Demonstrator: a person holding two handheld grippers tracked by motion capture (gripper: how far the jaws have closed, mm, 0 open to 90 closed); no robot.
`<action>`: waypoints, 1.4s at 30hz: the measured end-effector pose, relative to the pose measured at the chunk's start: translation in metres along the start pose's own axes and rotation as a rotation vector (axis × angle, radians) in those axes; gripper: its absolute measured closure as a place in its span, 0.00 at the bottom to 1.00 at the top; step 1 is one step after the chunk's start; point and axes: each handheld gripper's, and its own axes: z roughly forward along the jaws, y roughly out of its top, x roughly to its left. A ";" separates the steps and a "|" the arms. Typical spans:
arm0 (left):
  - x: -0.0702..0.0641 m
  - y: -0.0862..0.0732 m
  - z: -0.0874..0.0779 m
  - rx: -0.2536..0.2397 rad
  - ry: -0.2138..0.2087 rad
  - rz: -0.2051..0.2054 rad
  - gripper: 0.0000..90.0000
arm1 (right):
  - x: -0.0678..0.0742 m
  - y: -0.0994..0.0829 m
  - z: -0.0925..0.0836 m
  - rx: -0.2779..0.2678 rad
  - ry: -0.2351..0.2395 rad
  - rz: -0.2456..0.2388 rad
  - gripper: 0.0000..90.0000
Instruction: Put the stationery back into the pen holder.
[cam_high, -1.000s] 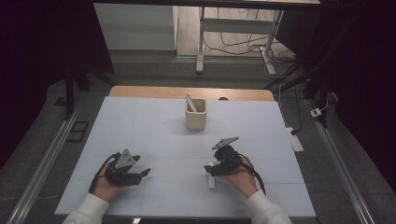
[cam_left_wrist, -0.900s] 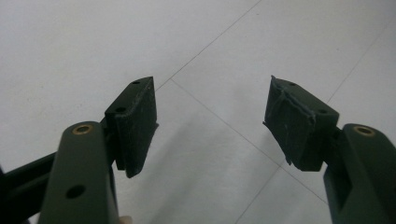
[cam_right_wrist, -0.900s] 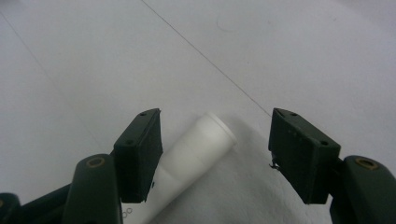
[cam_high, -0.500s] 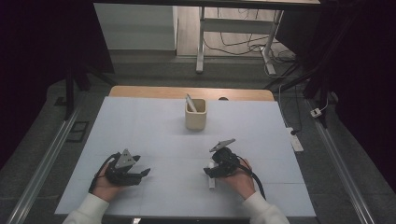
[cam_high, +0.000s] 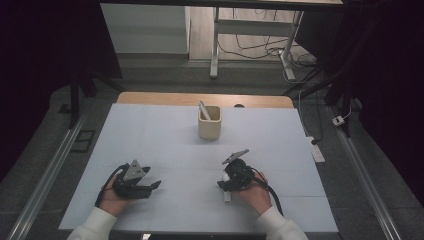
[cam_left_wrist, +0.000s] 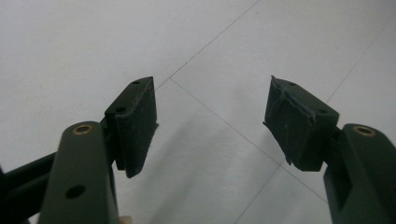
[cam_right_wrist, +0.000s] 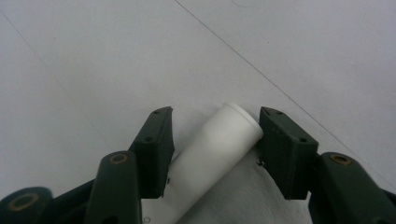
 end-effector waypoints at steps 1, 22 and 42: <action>0.000 0.000 0.000 0.000 0.001 0.001 0.38 | 0.000 0.000 0.000 0.001 -0.006 0.001 0.53; 0.001 0.000 0.000 0.000 0.001 -0.001 0.38 | -0.001 0.002 -0.001 0.003 -0.019 -0.038 0.71; 0.001 0.000 0.000 -0.001 0.001 -0.002 0.38 | -0.007 0.003 -0.023 -0.136 -0.002 -0.044 0.74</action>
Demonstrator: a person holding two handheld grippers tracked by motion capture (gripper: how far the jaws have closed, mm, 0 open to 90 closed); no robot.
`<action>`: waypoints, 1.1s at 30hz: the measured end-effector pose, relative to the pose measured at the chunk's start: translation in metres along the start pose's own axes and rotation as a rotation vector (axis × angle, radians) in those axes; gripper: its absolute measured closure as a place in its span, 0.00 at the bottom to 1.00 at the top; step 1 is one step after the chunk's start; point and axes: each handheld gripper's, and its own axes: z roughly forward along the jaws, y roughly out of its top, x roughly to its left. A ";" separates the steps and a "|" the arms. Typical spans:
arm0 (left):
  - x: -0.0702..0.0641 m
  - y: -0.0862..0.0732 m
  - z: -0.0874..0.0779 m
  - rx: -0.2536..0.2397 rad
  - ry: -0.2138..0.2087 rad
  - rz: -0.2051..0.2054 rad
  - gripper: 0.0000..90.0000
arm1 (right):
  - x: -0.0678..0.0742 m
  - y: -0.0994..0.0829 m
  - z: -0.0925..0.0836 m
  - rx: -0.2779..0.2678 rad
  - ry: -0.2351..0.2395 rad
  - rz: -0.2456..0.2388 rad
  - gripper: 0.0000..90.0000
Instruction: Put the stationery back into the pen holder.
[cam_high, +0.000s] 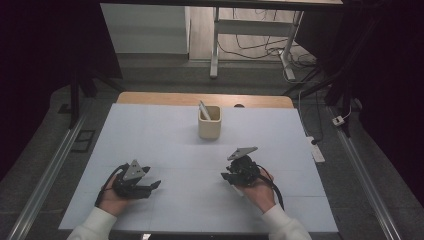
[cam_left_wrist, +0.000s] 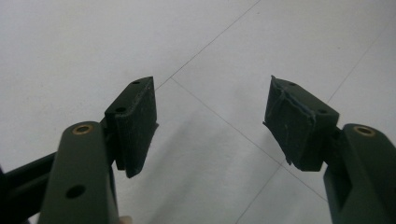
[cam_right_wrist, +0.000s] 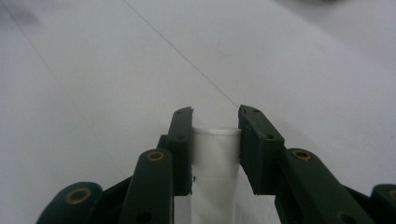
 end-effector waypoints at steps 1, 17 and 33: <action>0.000 0.000 0.000 0.000 0.001 0.000 0.38 | 0.000 0.000 -0.001 -0.009 0.000 0.001 0.74; 0.000 0.000 -0.001 -0.004 0.004 0.000 0.38 | -0.011 0.002 -0.019 -0.142 0.015 0.035 0.75; -0.001 0.000 -0.001 -0.003 0.009 -0.001 0.38 | -0.026 0.025 -0.039 -0.329 0.029 0.069 0.74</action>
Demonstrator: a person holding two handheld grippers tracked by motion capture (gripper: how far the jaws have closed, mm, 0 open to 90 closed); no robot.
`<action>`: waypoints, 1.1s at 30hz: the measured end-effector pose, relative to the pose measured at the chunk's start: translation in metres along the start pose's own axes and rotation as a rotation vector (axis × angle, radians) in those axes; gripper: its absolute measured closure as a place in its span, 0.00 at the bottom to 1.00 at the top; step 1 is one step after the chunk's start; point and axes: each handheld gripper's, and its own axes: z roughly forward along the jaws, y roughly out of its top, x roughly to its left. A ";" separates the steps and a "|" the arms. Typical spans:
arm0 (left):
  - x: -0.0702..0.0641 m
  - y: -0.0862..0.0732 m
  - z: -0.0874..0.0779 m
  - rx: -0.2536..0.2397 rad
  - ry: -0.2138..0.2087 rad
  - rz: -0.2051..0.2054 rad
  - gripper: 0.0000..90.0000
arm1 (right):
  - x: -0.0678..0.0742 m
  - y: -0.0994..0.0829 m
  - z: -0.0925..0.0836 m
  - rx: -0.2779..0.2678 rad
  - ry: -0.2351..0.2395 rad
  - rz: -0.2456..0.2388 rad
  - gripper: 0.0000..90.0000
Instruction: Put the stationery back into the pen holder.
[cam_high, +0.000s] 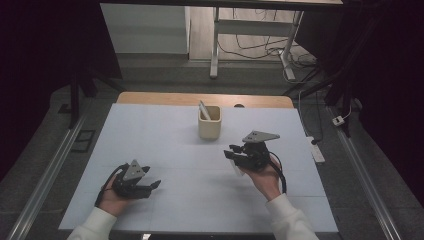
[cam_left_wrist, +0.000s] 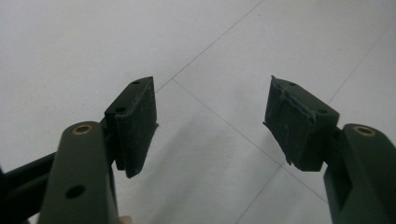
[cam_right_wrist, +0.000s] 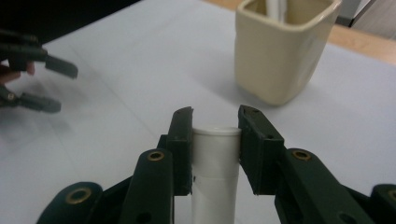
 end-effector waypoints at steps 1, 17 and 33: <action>0.000 0.000 0.000 -0.001 -0.002 -0.001 0.38 | -0.001 0.003 -0.001 -0.008 -0.004 -0.001 0.74; 0.002 -0.001 0.000 -0.008 -0.005 -0.006 0.38 | -0.026 0.054 -0.005 -0.206 -0.077 0.036 0.74; 0.000 0.000 0.000 -0.001 -0.004 0.001 0.38 | -0.050 0.078 0.020 -0.291 -0.112 0.086 0.74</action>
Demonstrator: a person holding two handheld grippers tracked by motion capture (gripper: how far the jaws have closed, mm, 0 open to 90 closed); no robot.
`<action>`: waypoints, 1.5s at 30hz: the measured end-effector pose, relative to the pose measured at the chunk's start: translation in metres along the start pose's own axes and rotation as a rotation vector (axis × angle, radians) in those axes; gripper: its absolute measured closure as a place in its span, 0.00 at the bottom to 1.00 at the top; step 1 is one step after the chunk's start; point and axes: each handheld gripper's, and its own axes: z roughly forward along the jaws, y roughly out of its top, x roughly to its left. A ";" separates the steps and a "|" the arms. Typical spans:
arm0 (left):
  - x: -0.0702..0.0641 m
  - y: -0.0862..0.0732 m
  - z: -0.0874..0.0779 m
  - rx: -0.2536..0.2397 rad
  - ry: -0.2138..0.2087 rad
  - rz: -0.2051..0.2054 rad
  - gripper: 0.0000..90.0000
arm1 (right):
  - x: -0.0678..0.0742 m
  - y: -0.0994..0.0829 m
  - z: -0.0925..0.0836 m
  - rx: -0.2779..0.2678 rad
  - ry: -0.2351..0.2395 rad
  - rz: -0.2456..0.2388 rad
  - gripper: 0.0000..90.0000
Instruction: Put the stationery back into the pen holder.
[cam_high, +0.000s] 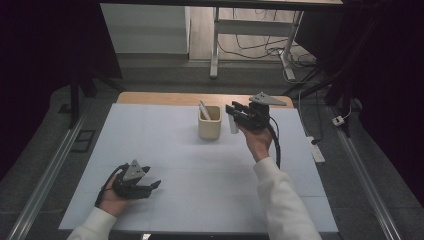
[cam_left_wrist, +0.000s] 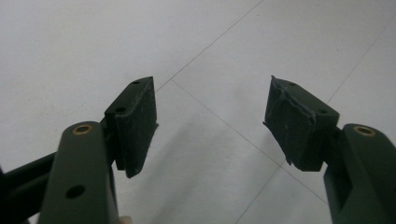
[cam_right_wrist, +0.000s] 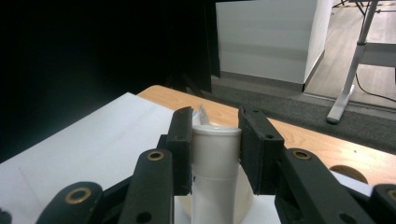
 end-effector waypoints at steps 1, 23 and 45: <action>0.000 0.000 0.000 -0.001 -0.001 -0.001 0.38 | -0.001 0.001 0.003 -0.003 0.000 0.002 0.74; 0.000 0.000 0.000 -0.004 -0.003 -0.004 0.38 | -0.002 0.021 0.049 -0.054 0.036 0.014 0.74; 0.002 -0.001 -0.001 -0.012 -0.004 -0.012 0.38 | -0.002 0.005 0.102 -0.001 0.009 -0.025 0.74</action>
